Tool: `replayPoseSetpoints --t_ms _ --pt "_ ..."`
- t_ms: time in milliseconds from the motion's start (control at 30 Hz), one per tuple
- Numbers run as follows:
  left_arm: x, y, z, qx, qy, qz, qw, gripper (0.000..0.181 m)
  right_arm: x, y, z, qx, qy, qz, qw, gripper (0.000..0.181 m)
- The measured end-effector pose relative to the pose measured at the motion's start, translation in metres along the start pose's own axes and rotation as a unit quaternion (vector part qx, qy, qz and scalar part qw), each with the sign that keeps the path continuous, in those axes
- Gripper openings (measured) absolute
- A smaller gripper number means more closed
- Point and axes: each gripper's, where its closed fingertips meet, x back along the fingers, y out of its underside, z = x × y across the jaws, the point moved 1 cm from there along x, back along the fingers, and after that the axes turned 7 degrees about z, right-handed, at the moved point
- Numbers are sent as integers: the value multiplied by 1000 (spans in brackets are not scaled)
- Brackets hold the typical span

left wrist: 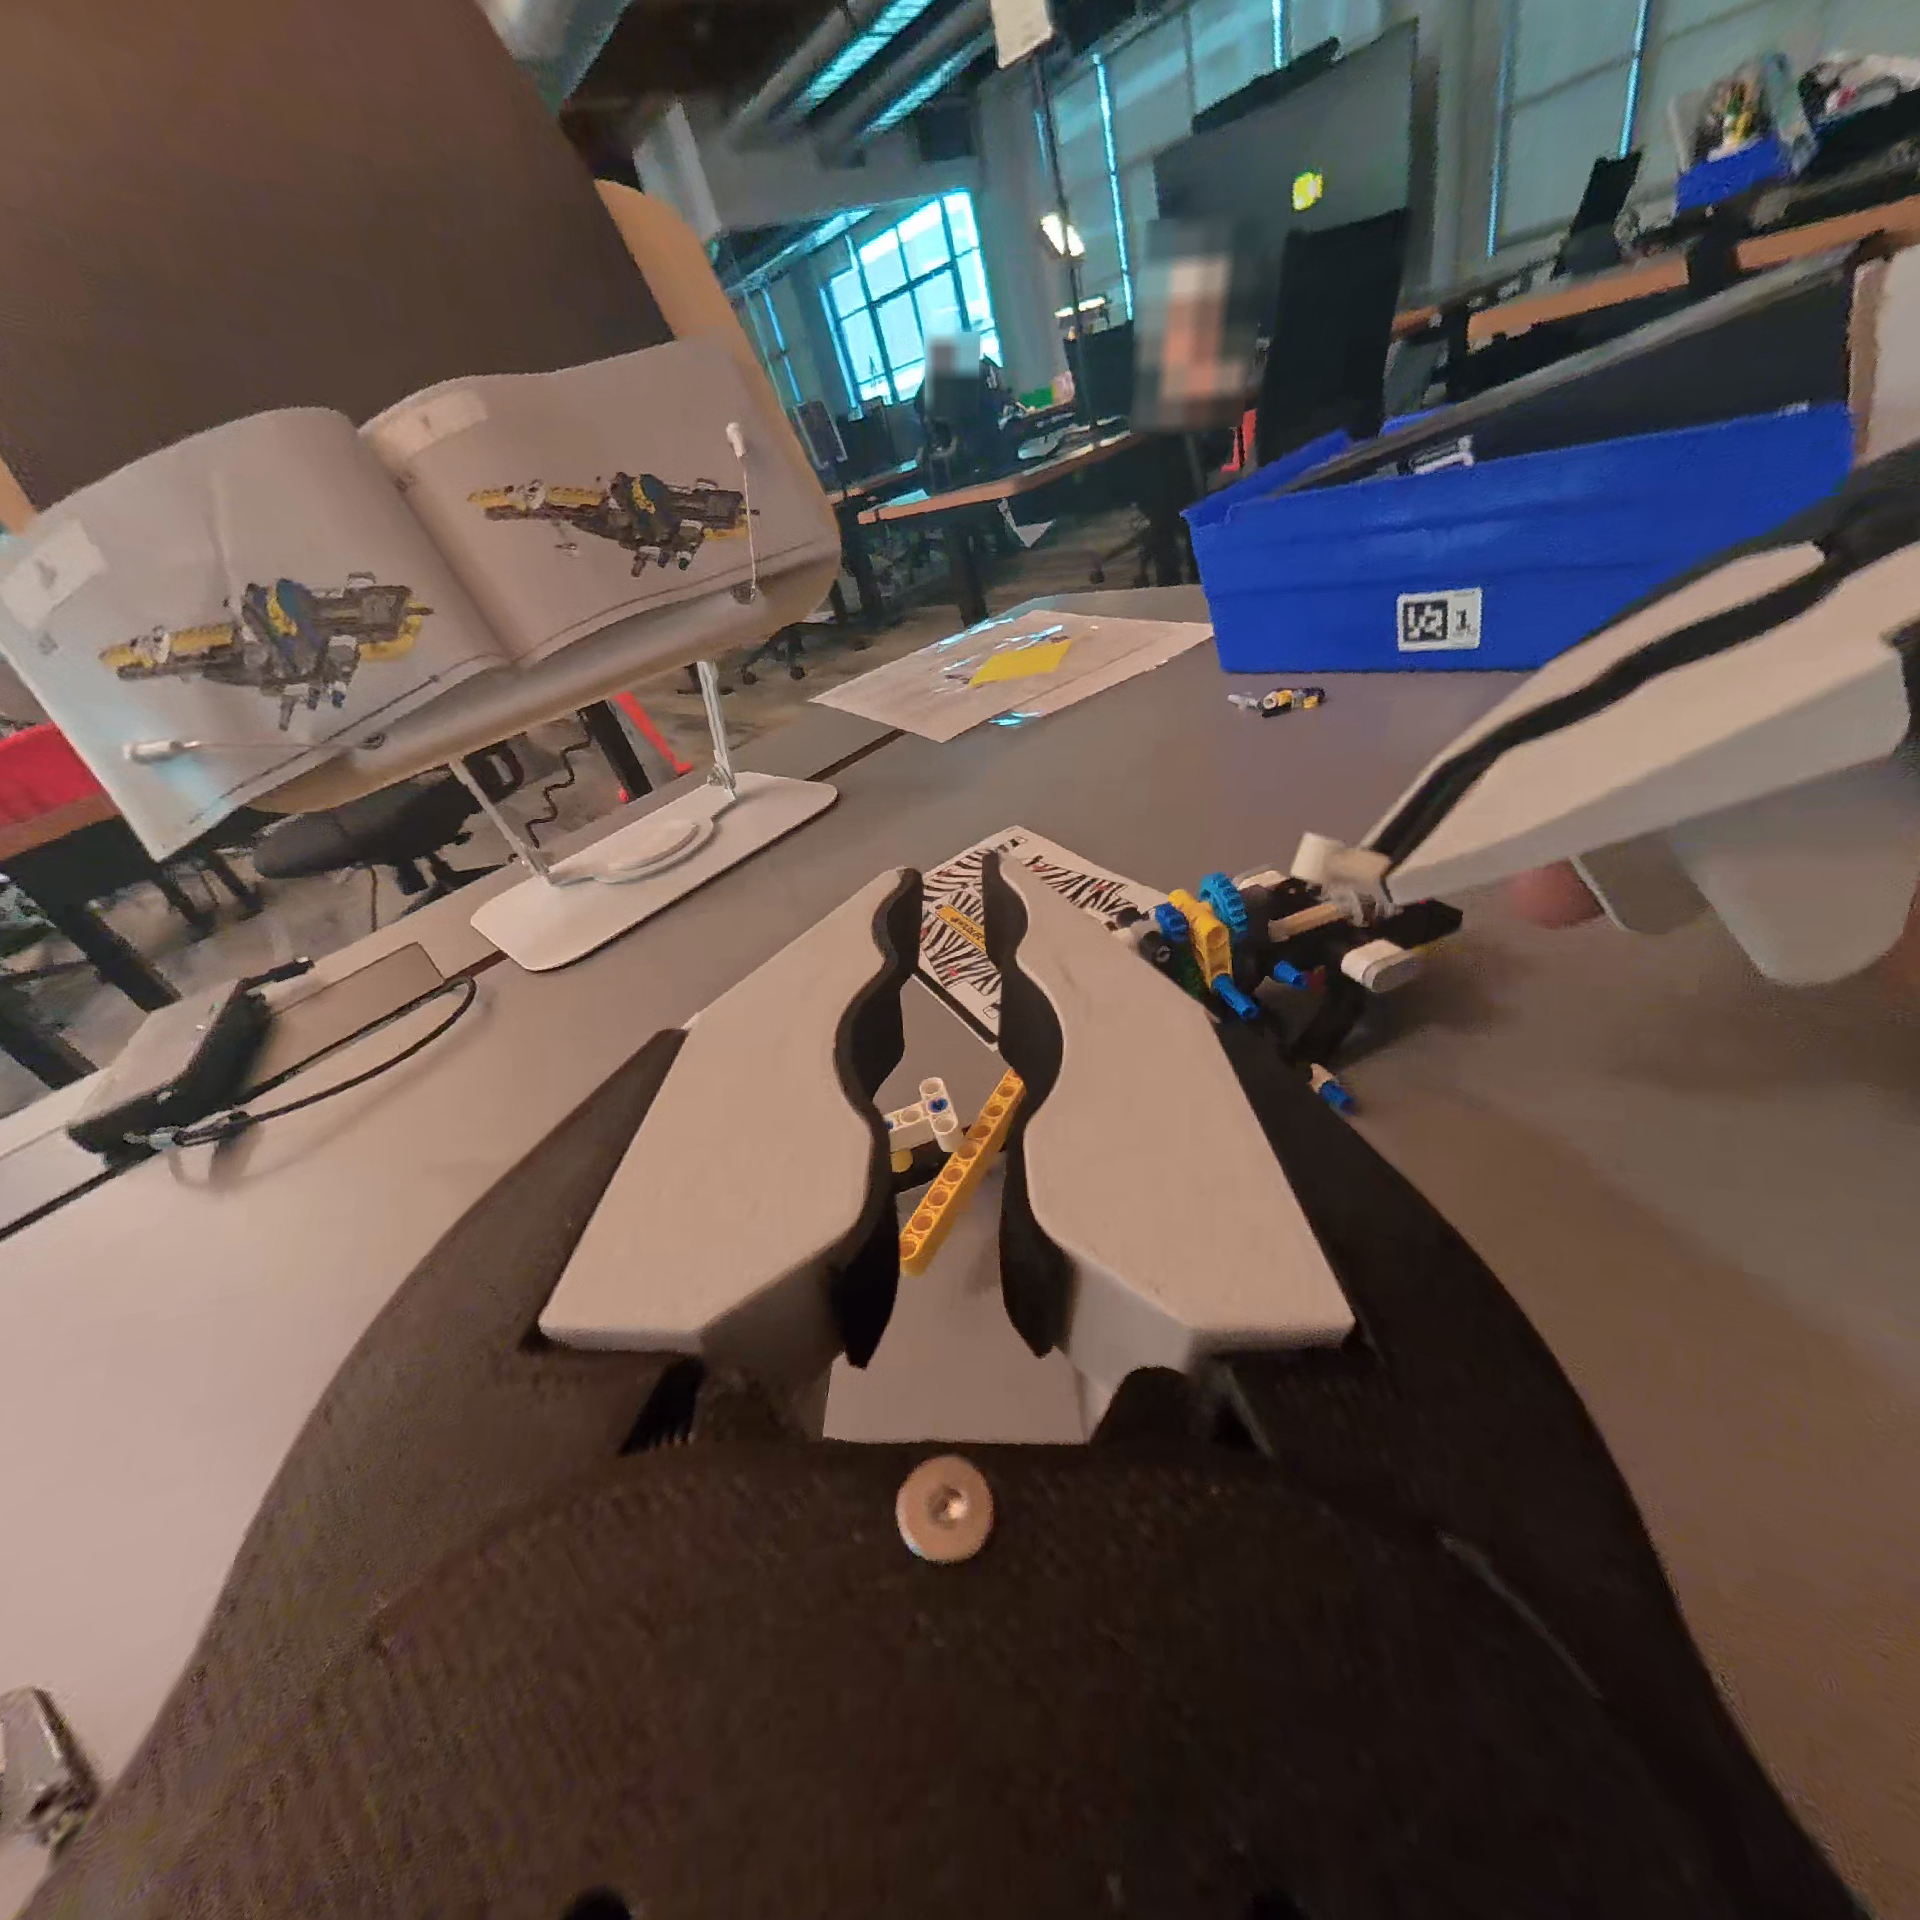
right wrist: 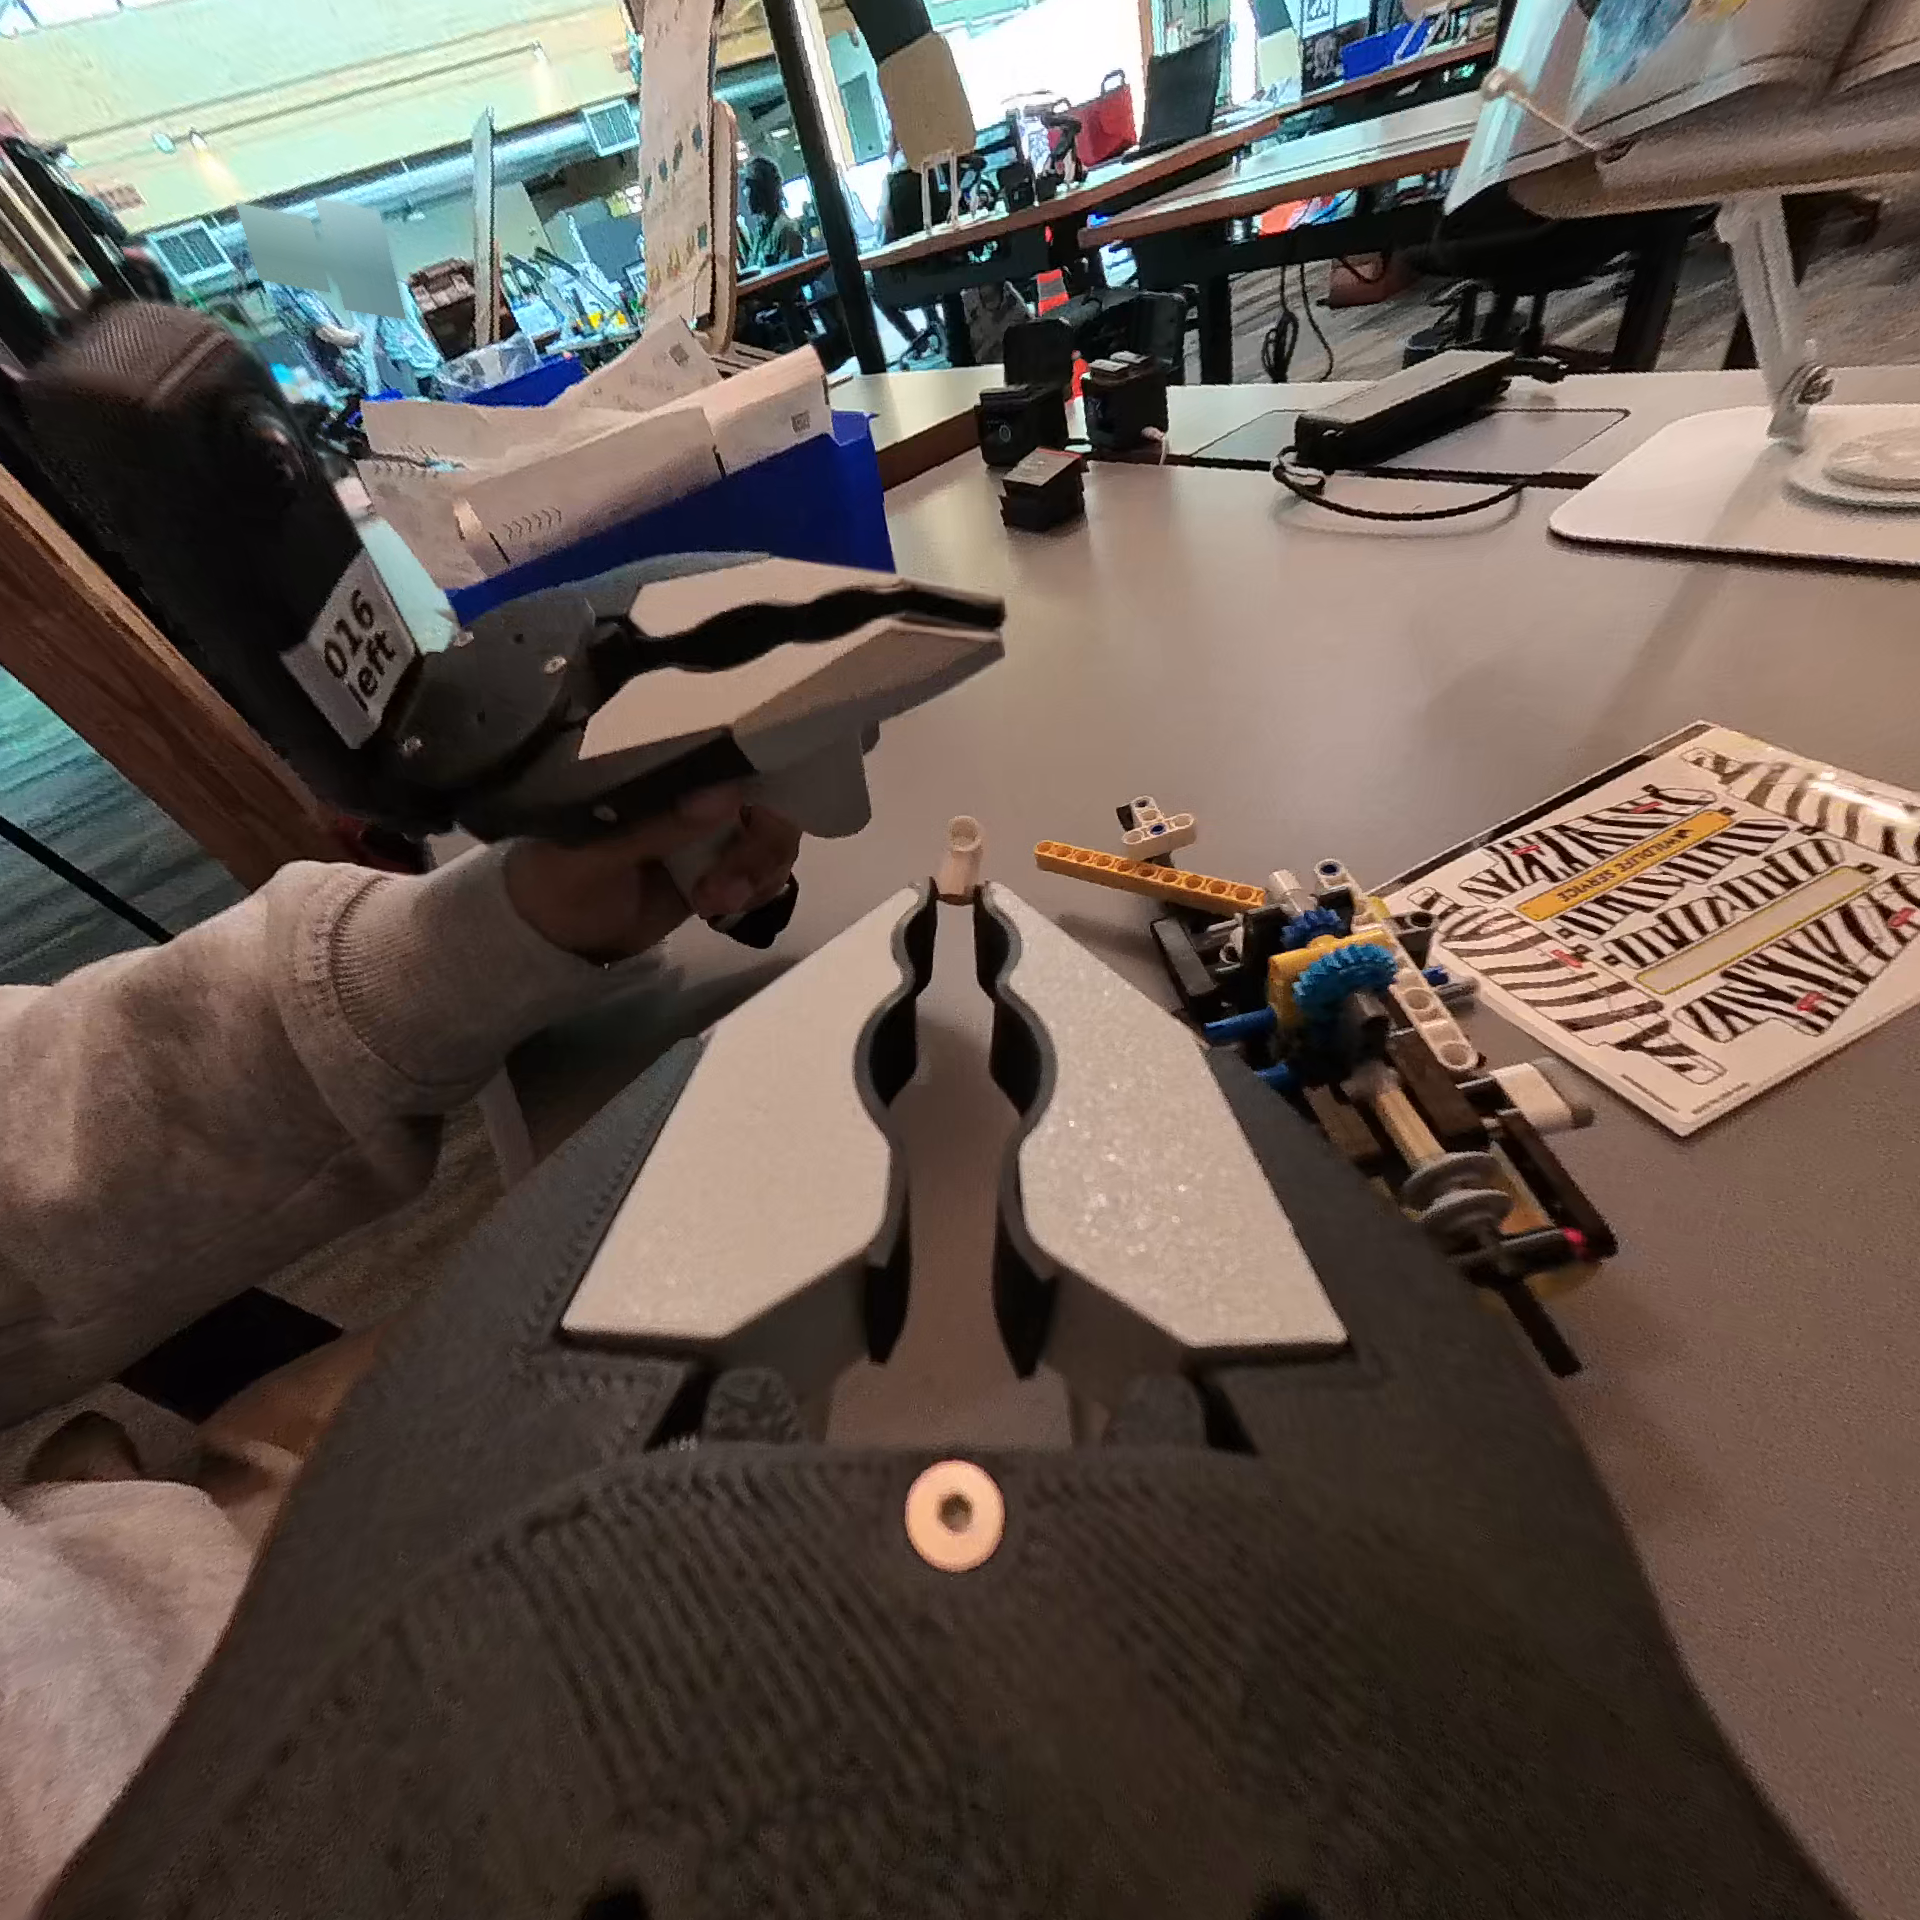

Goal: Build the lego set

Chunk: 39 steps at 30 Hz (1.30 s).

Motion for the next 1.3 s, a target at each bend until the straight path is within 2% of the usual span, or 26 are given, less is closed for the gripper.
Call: replayPoseSetpoints --t_ms 233,333,533,800,867,967,1100,1300 --pt "1 1 6 -89 -5 -5 996 12 0 2 -8 -79 -57 7 995 5" --pt "0 7 12 -127 3 -17 992 3 0 3 -7 -100 -65 8 993 5" --pt "-4 16 33 -192 33 -33 980 4 0 6 2 -137 -70 2 988 5" --pt "-8 25 55 -213 86 -39 972 10 5 5 16 -179 -66 -10 981 5" --pt "-9 26 58 -226 89 -38 969 15 7 5 19 -218 -74 -23 973 5" --pt "-9 25 62 -265 86 -31 960 24 11 4 18 -308 -99 -42 945 4" --pt "-10 17 69 -349 60 -3 935 20 15 4 20 -417 -117 -43 900 4" --pt "-12 16 74 -399 45 11 916 12 14 9 20 -458 -125 -56 878 4"
